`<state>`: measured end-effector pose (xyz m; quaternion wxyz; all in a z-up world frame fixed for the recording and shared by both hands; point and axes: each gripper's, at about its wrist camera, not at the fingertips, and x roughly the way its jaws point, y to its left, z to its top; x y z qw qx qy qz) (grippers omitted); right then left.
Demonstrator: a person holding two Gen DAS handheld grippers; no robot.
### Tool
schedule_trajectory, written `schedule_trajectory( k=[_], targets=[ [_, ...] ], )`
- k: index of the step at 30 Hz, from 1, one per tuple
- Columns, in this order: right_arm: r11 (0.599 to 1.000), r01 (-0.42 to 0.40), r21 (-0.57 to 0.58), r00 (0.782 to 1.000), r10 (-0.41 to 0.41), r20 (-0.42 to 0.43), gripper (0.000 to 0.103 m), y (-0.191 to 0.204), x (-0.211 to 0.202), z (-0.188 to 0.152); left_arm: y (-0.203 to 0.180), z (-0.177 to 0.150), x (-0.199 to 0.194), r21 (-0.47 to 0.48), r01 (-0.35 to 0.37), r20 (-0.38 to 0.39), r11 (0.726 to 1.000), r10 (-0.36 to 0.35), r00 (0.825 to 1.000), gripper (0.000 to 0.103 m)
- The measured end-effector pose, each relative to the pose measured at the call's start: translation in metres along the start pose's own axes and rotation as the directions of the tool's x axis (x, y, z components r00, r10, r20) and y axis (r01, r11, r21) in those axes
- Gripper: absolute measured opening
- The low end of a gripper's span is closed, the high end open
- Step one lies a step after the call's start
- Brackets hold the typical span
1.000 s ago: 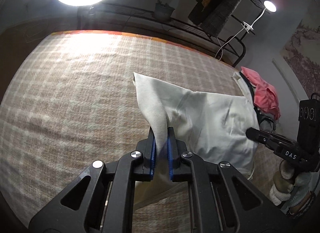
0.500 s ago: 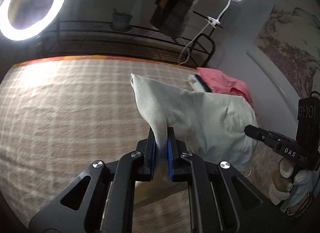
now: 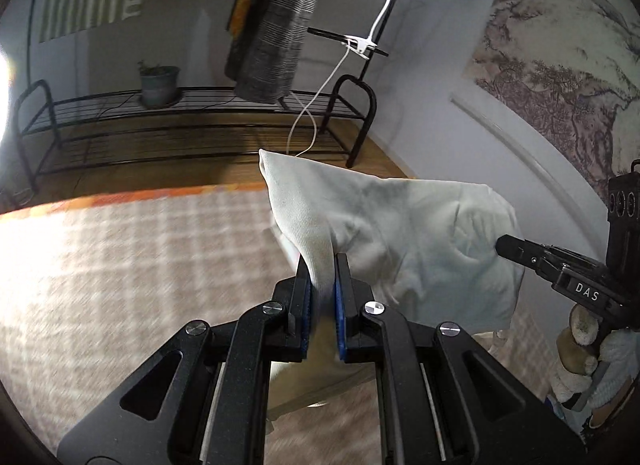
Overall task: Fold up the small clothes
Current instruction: 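Grasp the folded camisole edge with left tool while right grasps beside it, lifting, then carry the folded camisole with both tools onto the pink clothes stack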
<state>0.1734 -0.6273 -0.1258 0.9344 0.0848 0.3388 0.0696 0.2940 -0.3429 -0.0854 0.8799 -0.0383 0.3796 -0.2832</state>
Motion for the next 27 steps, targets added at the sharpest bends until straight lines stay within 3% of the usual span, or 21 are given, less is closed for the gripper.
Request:
schedule_trajectory(
  k=[9,17,19,21,24,27],
  targets=[
    [0.996,0.09,-0.005,0.996,-0.09,0.003,0.005,-0.067,0.022,0.031,-0.032,0.021,0.066,0.003,-0.004,-0.009,1.0,0.004,1.0,0.008],
    [0.99,0.141,-0.025,0.989,-0.141,-0.035,0.005,-0.098,0.055,0.036,-0.039,0.017,0.108,-0.001,-0.036,-0.057,0.999,0.036,0.998,0.008],
    [0.988,0.15,-0.022,0.987,-0.151,-0.047,0.006,-0.103,0.061,0.034,-0.038,0.017,0.112,-0.006,-0.039,-0.079,0.999,0.039,0.996,0.02],
    [0.985,0.173,-0.018,0.983,-0.174,-0.061,0.013,-0.106,0.066,0.033,-0.039,0.017,0.111,0.005,-0.047,-0.08,0.999,0.047,0.996,0.034],
    [0.98,0.199,0.007,0.978,-0.198,-0.064,0.026,-0.111,0.068,0.032,-0.041,0.016,0.104,0.026,-0.066,-0.057,0.998,0.067,0.996,0.038],
    [0.98,0.198,0.026,0.979,-0.196,-0.054,0.027,-0.112,0.062,0.03,-0.042,0.016,0.095,0.024,-0.06,-0.054,0.998,0.061,0.997,0.039]
  ],
)
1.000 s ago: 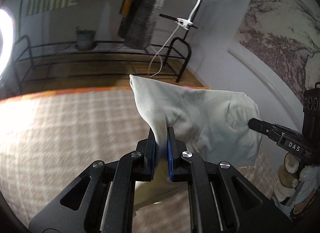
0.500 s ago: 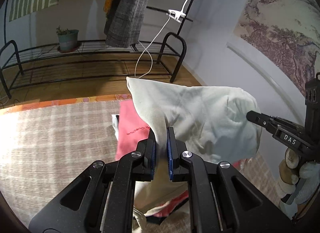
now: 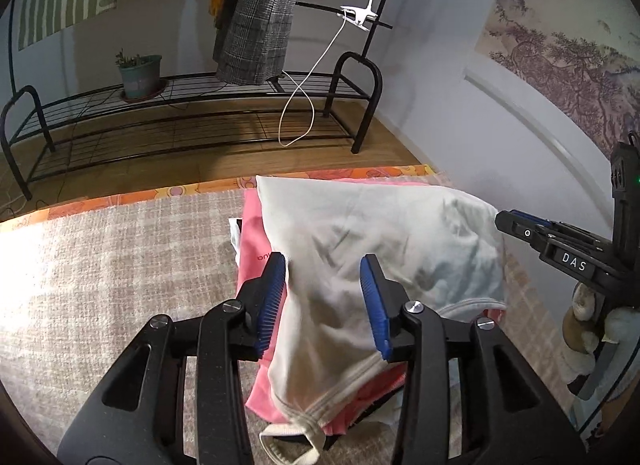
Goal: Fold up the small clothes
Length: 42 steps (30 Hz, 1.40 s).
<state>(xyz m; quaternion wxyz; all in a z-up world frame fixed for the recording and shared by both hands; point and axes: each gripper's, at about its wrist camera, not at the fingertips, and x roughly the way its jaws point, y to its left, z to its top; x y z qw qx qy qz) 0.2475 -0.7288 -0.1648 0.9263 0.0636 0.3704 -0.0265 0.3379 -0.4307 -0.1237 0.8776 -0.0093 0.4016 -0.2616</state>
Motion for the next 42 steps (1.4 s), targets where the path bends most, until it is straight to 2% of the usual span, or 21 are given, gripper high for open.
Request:
schedule_trajectory(
  k=[10,21,29,31,34,35,37,39,42],
  targets=[
    [1.0,-0.003,-0.006,0.999,0.003,0.042,0.027,0.02,-0.047,-0.006,-0.008,-0.011,-0.061,0.037,-0.003,0.047,0.999,0.001,0.999,0.039],
    [1.0,0.01,-0.028,0.994,-0.007,0.114,0.027,0.067,-0.14,-0.017,-0.011,-0.031,-0.171,0.062,-0.002,0.136,0.998,-0.007,0.991,0.039],
    [0.999,0.022,-0.037,0.985,-0.015,0.173,0.031,0.11,-0.201,-0.036,0.002,-0.063,-0.242,0.08,-0.004,0.181,0.997,-0.011,0.983,0.039],
    [1.0,0.007,-0.026,0.982,-0.002,0.189,0.034,0.122,-0.216,-0.046,0.007,-0.075,-0.258,0.081,0.002,0.187,0.997,-0.018,0.982,0.039],
    [0.999,0.01,-0.04,0.977,-0.001,0.214,0.049,0.144,-0.233,-0.063,0.011,-0.093,-0.279,0.098,-0.013,0.207,0.995,-0.007,0.978,0.041],
    [0.999,0.02,-0.048,0.975,-0.009,0.224,0.056,0.152,-0.238,-0.07,0.013,-0.099,-0.285,0.105,-0.019,0.216,0.994,-0.004,0.976,0.049],
    [0.998,0.026,-0.054,0.97,-0.012,0.245,0.064,0.165,-0.246,-0.082,0.017,-0.111,-0.295,0.111,-0.03,0.237,0.993,0.003,0.971,0.057],
    [0.999,0.029,-0.038,0.964,-0.018,0.265,0.078,0.175,-0.252,-0.094,0.022,-0.122,-0.302,0.117,-0.041,0.246,0.992,0.011,0.969,0.057],
    [0.999,0.045,-0.006,0.956,-0.042,0.29,0.088,0.185,-0.255,-0.108,0.031,-0.137,-0.308,0.119,-0.042,0.243,0.992,0.012,0.97,0.057]
  ],
)
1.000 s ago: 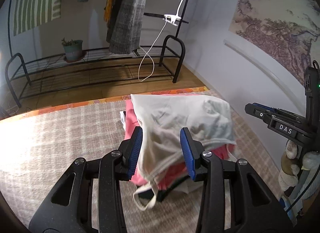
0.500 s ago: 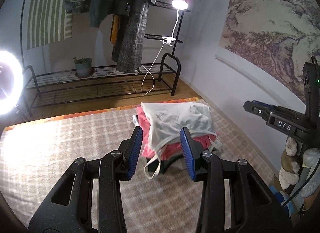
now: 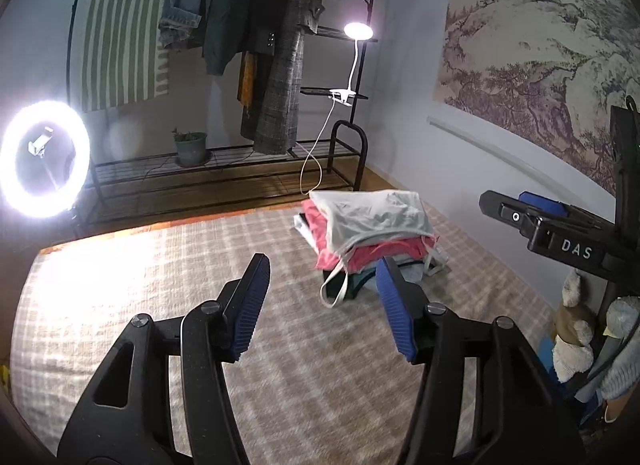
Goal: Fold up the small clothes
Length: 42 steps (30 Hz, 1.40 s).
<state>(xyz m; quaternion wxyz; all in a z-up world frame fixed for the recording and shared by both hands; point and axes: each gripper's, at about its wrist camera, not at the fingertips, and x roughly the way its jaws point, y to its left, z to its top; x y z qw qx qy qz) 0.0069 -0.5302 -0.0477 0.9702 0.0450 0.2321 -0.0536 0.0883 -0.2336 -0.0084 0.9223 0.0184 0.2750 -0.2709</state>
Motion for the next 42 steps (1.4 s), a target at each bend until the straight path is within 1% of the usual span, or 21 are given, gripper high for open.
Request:
schedule_trajectory(
  k=[1,2,3,4,5,6,7,8,10,11,15,19,22,23,28,33,35,39,42],
  targets=[
    [1.0,0.011,0.006,1.0,-0.011,0.004,0.089,0.003,-0.001,-0.003,0.002,-0.006,-0.002,0.004,-0.006,0.0,1.0,0.006,1.0,0.058],
    [1.0,0.022,0.006,1.0,-0.022,0.006,0.091,0.006,-0.001,-0.007,0.003,-0.009,-0.003,0.008,-0.008,-0.001,1.0,0.008,1.0,0.06],
    [0.999,0.034,0.004,0.999,-0.034,0.007,0.095,0.01,0.0,-0.011,0.004,-0.013,-0.005,0.01,-0.006,-0.001,1.0,0.006,1.0,0.063],
    [0.999,0.043,0.002,0.999,-0.043,0.005,0.097,0.013,-0.001,-0.014,0.005,-0.018,-0.006,0.016,-0.008,-0.001,1.0,0.008,1.0,0.068],
    [0.998,0.055,0.0,0.998,-0.055,0.005,0.103,0.017,-0.001,-0.018,0.005,-0.022,-0.007,0.02,-0.009,0.001,1.0,0.008,1.0,0.071],
    [0.998,0.064,0.001,0.998,-0.064,0.008,0.103,0.019,-0.001,-0.021,0.005,-0.025,-0.008,0.026,-0.011,0.005,1.0,0.01,1.0,0.072],
    [0.997,0.072,0.002,0.997,-0.072,0.013,0.103,0.022,0.0,-0.024,0.005,-0.029,-0.008,0.03,-0.012,0.008,0.999,0.012,1.0,0.076],
    [0.997,0.079,0.003,0.997,-0.079,0.017,0.103,0.024,0.0,-0.027,0.006,-0.031,-0.008,0.032,-0.011,0.009,0.999,0.01,1.0,0.082],
    [0.997,0.082,0.005,0.997,-0.082,0.017,0.103,0.028,0.002,-0.031,0.005,-0.034,-0.006,0.04,-0.003,0.012,0.999,0.002,1.0,0.09],
    [0.997,0.082,0.003,0.997,-0.082,0.014,0.103,0.029,0.003,-0.033,0.005,-0.035,-0.005,0.053,-0.007,0.011,0.999,0.006,1.0,0.092],
    [0.996,0.091,-0.003,0.996,-0.091,0.024,0.103,0.032,0.006,-0.041,0.003,-0.042,-0.004,0.086,-0.03,0.008,0.996,0.03,1.0,0.092],
    [0.996,0.084,0.036,0.996,-0.084,0.015,0.103,0.027,0.01,-0.049,0.008,-0.045,-0.005,0.052,-0.029,-0.003,0.998,0.03,1.0,0.095],
    [0.995,0.074,0.07,0.997,-0.075,0.008,0.103,0.02,0.013,-0.051,0.009,-0.048,-0.008,0.048,-0.048,0.002,0.998,0.048,0.999,0.099],
    [0.994,0.077,0.074,0.997,-0.078,0.007,0.103,0.019,0.013,-0.051,0.009,-0.048,-0.008,0.053,-0.052,0.004,0.997,0.051,0.999,0.1],
    [0.994,0.074,0.075,0.997,-0.075,0.005,0.103,0.018,0.015,-0.054,0.007,-0.052,-0.013,0.074,-0.084,0.036,0.994,0.082,0.996,0.103],
    [0.995,0.083,0.057,0.996,-0.084,0.001,0.103,0.021,0.019,-0.055,0.005,-0.055,-0.012,0.103,-0.097,0.032,0.99,0.094,0.995,0.103],
    [0.995,0.092,0.05,0.996,-0.092,0.001,0.102,0.021,0.021,-0.055,0.005,-0.056,-0.013,0.101,-0.095,0.033,0.99,0.092,0.995,0.103],
    [0.995,0.075,0.071,0.997,-0.075,-0.004,0.103,0.02,0.023,-0.055,0.005,-0.056,-0.012,0.103,-0.098,0.032,0.99,0.096,0.995,0.103],
    [0.995,0.08,0.063,0.997,-0.08,0.003,0.103,0.022,0.025,-0.055,0.005,-0.057,-0.012,0.099,-0.102,0.025,0.99,0.1,0.995,0.103]
  ],
)
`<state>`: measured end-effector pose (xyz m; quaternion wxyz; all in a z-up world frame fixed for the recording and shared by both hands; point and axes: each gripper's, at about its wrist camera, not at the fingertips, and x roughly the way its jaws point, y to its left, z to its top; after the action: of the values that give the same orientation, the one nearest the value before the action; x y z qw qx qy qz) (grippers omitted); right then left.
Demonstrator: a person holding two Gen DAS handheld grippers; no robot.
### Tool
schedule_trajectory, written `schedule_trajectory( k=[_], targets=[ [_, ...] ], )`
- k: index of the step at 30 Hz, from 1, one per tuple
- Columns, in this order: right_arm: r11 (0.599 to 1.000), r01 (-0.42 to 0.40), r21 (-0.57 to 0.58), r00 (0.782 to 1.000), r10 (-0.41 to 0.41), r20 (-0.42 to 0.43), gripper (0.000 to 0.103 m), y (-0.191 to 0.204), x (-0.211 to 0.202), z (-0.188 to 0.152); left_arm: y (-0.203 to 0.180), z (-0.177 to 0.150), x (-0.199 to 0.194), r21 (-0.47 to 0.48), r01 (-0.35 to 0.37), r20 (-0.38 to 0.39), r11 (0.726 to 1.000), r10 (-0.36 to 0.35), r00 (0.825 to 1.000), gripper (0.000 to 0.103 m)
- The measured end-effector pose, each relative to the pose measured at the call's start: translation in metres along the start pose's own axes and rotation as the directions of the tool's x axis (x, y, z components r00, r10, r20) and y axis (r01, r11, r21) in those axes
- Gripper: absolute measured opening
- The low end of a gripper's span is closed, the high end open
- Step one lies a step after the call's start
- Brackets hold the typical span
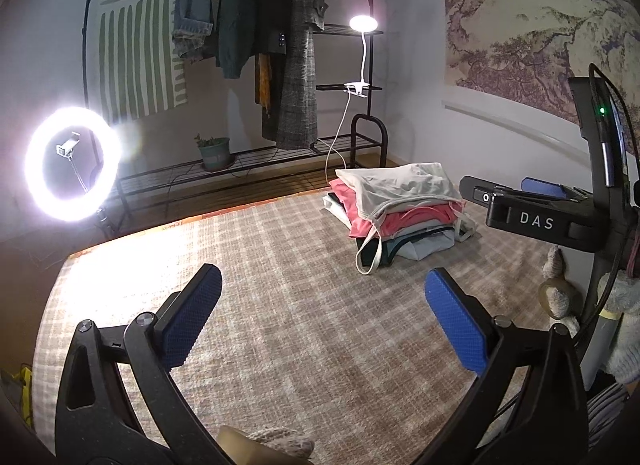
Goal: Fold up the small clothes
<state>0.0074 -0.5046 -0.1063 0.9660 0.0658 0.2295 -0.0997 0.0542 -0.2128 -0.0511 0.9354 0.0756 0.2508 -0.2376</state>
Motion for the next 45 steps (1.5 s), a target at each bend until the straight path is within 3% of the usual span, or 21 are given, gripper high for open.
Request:
schedule_trajectory(
  k=[8,45],
  targets=[
    [0.999,0.008,-0.038,1.0,-0.008,-0.002,0.103,0.0059,0.0017,-0.0025,-0.0029,-0.0012,0.0005,0.006,-0.008,-0.012,1.0,0.008,1.0,0.103],
    [1.0,0.005,0.012,1.0,-0.005,-0.018,0.103,-0.0014,0.0061,0.0001,-0.0025,0.0025,-0.0037,-0.004,-0.006,-0.003,1.0,0.006,1.0,0.103]
  ],
)
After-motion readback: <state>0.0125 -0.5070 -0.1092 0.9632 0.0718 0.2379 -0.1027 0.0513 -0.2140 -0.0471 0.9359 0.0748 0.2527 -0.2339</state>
